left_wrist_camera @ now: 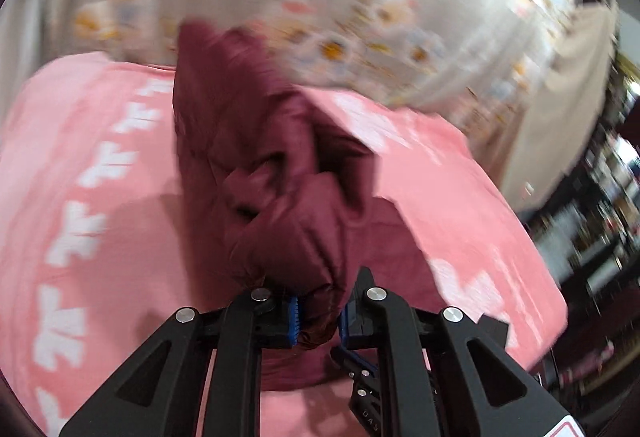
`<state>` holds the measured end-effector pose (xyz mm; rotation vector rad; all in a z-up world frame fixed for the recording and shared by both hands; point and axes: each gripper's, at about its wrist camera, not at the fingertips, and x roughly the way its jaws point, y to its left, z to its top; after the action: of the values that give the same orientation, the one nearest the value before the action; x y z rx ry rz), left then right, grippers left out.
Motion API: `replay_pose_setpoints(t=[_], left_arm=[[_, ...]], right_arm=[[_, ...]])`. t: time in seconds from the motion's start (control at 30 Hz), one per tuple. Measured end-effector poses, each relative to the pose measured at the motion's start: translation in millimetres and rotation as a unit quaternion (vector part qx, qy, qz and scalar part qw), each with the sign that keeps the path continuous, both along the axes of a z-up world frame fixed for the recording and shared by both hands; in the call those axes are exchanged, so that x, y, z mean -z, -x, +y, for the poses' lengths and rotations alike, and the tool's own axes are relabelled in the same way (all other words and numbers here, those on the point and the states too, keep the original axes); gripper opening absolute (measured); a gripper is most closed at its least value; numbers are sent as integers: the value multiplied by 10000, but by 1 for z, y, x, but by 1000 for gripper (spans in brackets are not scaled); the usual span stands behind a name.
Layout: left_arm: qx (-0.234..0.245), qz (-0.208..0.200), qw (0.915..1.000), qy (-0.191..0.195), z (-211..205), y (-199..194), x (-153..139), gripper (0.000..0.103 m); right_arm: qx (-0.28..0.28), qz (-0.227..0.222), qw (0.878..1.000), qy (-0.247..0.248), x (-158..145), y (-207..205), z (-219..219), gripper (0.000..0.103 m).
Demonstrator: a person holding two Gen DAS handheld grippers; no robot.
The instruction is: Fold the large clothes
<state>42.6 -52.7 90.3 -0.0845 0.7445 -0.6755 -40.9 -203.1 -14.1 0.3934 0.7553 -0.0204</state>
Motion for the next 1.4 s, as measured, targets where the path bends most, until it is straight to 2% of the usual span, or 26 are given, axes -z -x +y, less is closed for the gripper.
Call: replay_pose_setpoints(t=[0.07,0.17,0.23,0.27,0.3,0.37,0.4,0.43,0.5,0.57,0.63,0.7,0.8,0.87,0.93,1.0,1.17,1.23,1.33,1.4], left_arm=[[254,193,9993,-197,-34,1,16,16],[420,693,9948,-611,-71,-1,59,24],[424,1038,9910,-738,-77,4,79,30],[464,1109,9905,-662,-74,9,83,32],[494,1090,9912,-565,-70,14,80,35],[506,1071,9927,-227,-49,23,67,52],[490,1074,9930,-76,-40,26,61,56],[408,1034,9935,258,-22,30,48,64],[253,805,9950,532,-2,32,32,74],[-189,460,9981,350,18,29,23,76],[-621,269,9976,-147,24,20,29,76],[-996,379,9918,-701,23,5,49,74],[-1125,813,9872,-790,31,-9,78,74],[-1141,912,9864,-759,30,-10,87,74],[-1130,897,9867,-756,29,-9,91,74],[-1117,843,9869,-807,31,-9,90,73],[-1014,715,9895,-743,24,-7,75,71],[-927,642,9904,-798,12,-8,72,71],[-781,662,9897,-1001,-8,-9,81,71],[-695,746,9887,-1099,-17,-11,90,71]], right_arm=[[339,-24,9993,179,-7,14,-22,1],[752,19,9968,264,-11,31,-55,2],[1018,-28,9943,317,-16,42,-72,3],[1082,-54,9935,347,-18,43,-75,4],[1146,-106,9927,356,-21,44,-79,7],[1216,-316,9915,324,-31,51,-84,22],[1227,-452,9909,321,-37,54,-83,36],[1210,-561,9905,324,-41,57,-82,43],[1045,-812,9908,282,-52,53,-76,44],[802,-964,9920,167,-60,51,-66,47],[489,-982,9939,103,-63,46,-51,57],[290,-903,9955,79,-61,35,-39,57],[203,-626,9974,288,-51,16,-27,57],[156,-408,9988,240,-41,2,-26,52],[35,-248,9997,13,-33,-4,-29,20],[39,-235,9996,-129,-28,-7,-34,10],[456,-767,9960,40,-57,17,-56,7],[672,-816,9943,109,-62,26,-71,7],[997,-612,9930,142,-47,37,-92,7],[1177,-361,9924,-19,-25,43,-107,7]])
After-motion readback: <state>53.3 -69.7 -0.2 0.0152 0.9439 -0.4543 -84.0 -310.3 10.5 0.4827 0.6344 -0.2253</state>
